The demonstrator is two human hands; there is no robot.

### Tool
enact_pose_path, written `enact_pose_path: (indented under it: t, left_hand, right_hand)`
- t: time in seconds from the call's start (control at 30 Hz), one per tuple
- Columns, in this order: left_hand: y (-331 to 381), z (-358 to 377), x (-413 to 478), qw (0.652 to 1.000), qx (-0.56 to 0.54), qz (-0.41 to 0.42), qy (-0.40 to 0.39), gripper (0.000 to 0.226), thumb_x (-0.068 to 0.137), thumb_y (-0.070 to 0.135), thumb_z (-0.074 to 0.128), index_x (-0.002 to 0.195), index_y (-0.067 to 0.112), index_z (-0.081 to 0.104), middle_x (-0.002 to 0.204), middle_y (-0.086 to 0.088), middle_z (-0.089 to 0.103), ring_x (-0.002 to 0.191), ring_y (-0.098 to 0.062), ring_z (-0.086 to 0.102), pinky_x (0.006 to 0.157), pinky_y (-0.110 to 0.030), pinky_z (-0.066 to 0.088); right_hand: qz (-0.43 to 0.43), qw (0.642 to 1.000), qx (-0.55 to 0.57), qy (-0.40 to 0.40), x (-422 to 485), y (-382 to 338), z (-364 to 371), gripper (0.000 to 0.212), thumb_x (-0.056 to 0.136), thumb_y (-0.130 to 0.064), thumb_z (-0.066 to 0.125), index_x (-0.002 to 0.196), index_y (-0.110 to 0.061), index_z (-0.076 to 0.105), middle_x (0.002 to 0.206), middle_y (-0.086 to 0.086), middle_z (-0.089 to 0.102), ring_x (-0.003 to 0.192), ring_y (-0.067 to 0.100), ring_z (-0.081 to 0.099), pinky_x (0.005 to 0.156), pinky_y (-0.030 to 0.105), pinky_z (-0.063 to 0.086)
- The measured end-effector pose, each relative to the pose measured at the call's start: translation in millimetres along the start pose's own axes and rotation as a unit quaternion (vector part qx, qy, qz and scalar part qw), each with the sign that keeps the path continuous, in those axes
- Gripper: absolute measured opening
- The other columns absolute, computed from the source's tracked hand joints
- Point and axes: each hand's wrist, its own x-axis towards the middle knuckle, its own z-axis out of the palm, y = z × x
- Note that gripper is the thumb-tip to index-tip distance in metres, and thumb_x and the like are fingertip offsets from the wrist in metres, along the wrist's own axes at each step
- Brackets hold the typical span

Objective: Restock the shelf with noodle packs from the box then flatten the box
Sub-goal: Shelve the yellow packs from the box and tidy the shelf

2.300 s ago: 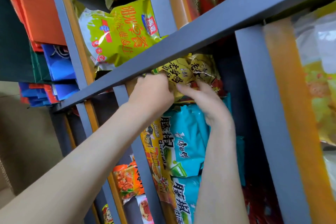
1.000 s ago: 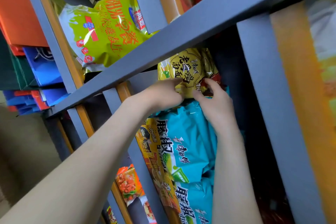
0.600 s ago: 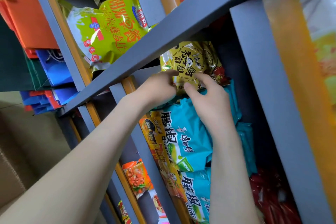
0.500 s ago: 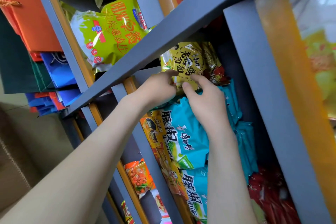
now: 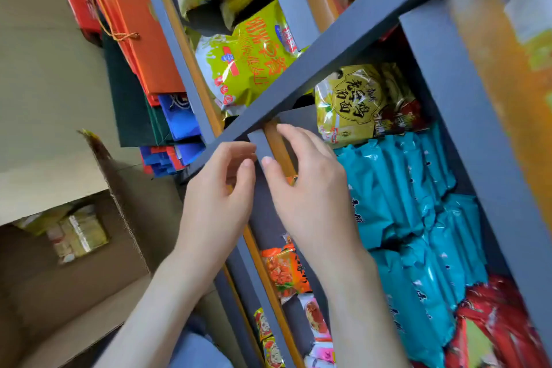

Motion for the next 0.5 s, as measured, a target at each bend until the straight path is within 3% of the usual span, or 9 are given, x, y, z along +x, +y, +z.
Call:
enact_pose_path:
  t: [0.13, 0.23, 0.37, 0.5]
  left_hand:
    - [-42, -41, -14, 0.997, 0.019, -0.070, 0.033, 0.017, 0.095, 0.018, 0.050, 0.102, 0.028, 0.062, 0.092, 0.022, 0.066, 0.088, 0.013, 0.058, 0.075, -0.006, 0.044]
    - [-93, -75, -38, 0.982, 0.073, -0.169, 0.047, 0.016, 0.096, 0.024, 0.049, 0.104, 0.033, 0.059, 0.095, 0.022, 0.064, 0.088, 0.014, 0.056, 0.071, -0.007, 0.041]
    - [-183, -116, -72, 0.936, 0.153, -0.303, 0.088, 0.013, 0.097, 0.028, 0.047, 0.105, 0.035, 0.055, 0.094, 0.021, 0.058, 0.093, -0.003, 0.058, 0.075, -0.022, 0.043]
    - [-279, -143, -82, 0.880, 0.194, -0.420, 0.108, 0.025, 0.098, 0.030, 0.045, 0.121, 0.024, 0.052, 0.109, 0.008, 0.057, 0.084, -0.003, 0.051, 0.074, -0.016, 0.040]
  right_hand:
    - [-0.017, 0.998, 0.053, -0.033, -26, -26, 52, 0.040, 0.088, -0.025, 0.049, 0.125, -0.013, 0.057, 0.127, 0.001, 0.059, 0.120, 0.017, 0.049, 0.102, 0.029, 0.038]
    - [-0.042, 0.993, 0.071, -0.084, -51, -46, 98, 0.038, 0.090, -0.025, 0.049, 0.127, -0.015, 0.056, 0.126, 0.000, 0.059, 0.120, 0.014, 0.048, 0.101, 0.024, 0.037]
    - [-0.061, 0.966, 0.100, -0.230, -81, -57, 178, 0.039, 0.095, -0.025, 0.048, 0.134, -0.020, 0.049, 0.134, -0.005, 0.052, 0.126, 0.009, 0.043, 0.106, 0.022, 0.033]
    - [-0.014, 0.930, 0.129, -0.344, -95, -49, 293, 0.043, 0.096, -0.028, 0.046, 0.139, -0.027, 0.041, 0.142, -0.009, 0.042, 0.132, 0.008, 0.037, 0.110, 0.030, 0.035]
